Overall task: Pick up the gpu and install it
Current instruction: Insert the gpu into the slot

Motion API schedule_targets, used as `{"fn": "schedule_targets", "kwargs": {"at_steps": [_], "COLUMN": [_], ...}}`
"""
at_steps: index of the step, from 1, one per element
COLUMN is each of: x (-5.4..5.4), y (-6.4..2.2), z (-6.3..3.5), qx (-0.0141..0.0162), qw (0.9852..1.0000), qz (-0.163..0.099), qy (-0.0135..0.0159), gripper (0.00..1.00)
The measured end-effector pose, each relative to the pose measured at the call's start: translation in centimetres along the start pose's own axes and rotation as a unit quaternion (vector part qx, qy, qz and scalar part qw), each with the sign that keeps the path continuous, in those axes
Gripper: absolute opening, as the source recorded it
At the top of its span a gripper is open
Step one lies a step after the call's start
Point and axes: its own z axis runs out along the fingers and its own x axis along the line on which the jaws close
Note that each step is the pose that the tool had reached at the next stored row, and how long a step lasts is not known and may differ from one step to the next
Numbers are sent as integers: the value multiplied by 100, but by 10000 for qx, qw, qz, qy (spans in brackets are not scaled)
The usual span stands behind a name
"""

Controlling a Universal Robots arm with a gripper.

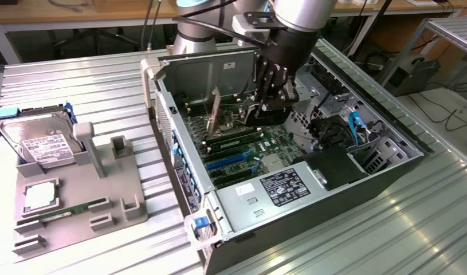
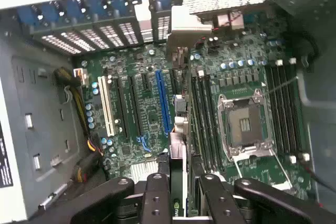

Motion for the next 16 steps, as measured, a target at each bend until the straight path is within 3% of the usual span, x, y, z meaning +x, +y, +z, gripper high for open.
{"fn": "schedule_targets", "kwargs": {"at_steps": [5,10,16], "x": [4,28,71], "y": [10,137,292], "z": [91,179,253], "qx": [-11,-12,16], "qw": [9990,9988,9988], "qz": [-436,-483,-488], "qy": [14,2,1], "gripper": [26,26,26]}}
